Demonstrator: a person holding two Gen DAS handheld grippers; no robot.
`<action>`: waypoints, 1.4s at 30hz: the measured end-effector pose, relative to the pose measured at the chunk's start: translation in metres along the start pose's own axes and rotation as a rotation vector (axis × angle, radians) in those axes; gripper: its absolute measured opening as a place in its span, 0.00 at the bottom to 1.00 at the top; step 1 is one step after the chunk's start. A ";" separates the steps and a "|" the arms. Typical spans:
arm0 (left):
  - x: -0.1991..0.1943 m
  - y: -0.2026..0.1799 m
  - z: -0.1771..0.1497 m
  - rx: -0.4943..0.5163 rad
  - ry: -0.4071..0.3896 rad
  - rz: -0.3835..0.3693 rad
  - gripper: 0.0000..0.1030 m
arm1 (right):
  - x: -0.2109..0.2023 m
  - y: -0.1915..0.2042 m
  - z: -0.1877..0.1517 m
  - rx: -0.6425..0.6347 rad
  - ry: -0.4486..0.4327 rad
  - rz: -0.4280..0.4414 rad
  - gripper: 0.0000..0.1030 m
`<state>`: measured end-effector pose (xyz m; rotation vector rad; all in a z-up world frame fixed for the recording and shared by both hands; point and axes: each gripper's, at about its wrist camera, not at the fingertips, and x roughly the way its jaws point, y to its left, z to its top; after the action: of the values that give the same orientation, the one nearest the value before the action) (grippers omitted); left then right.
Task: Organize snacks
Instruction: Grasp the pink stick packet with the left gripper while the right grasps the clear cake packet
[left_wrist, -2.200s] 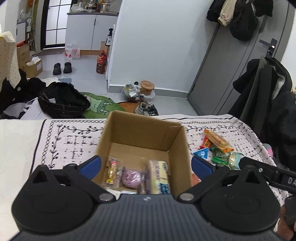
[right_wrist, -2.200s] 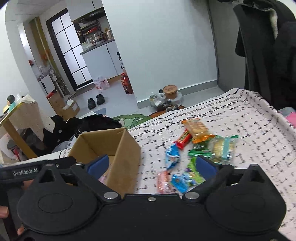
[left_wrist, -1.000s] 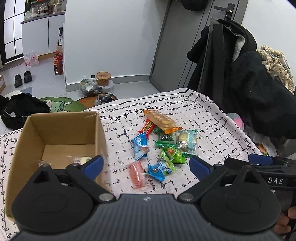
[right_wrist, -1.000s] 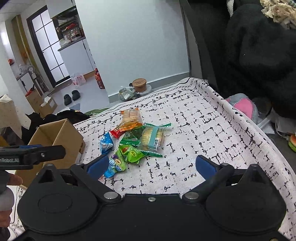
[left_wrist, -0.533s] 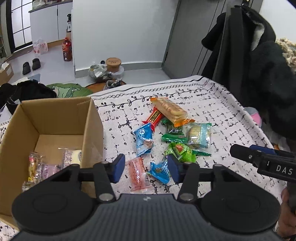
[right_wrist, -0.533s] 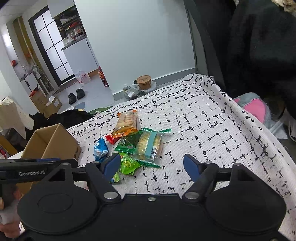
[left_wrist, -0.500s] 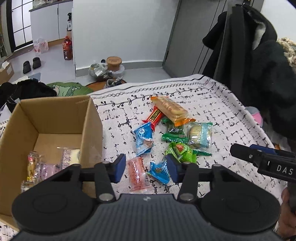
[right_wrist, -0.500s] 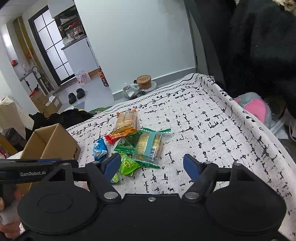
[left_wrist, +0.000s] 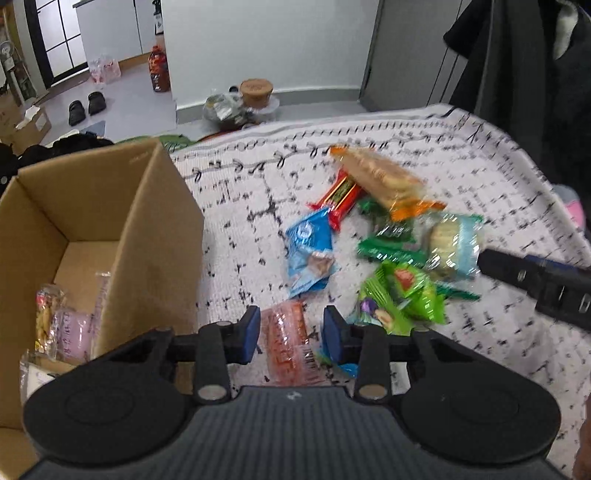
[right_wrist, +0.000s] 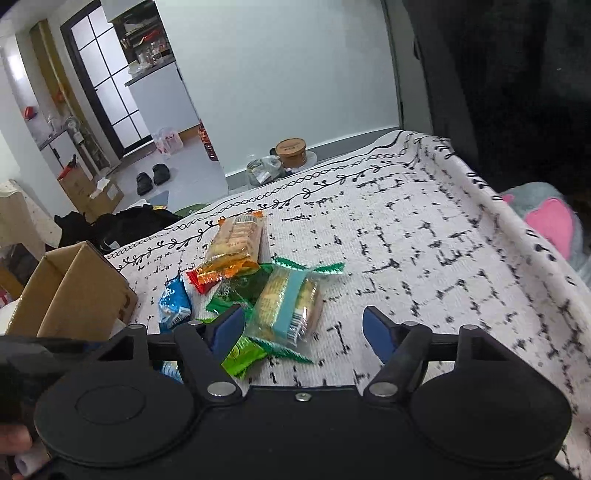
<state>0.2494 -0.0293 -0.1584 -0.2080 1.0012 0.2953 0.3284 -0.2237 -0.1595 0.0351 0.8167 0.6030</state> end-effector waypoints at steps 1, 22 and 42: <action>0.004 0.000 -0.001 0.003 0.010 0.009 0.36 | 0.003 0.000 0.001 0.000 0.002 0.007 0.68; 0.006 -0.003 0.008 -0.011 -0.036 -0.024 0.17 | 0.042 0.022 0.002 -0.033 0.012 -0.023 0.69; -0.046 0.012 0.014 -0.021 -0.144 -0.077 0.17 | -0.008 0.016 -0.007 0.018 -0.034 -0.068 0.45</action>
<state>0.2331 -0.0207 -0.1125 -0.2401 0.8458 0.2475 0.3111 -0.2160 -0.1546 0.0332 0.7876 0.5294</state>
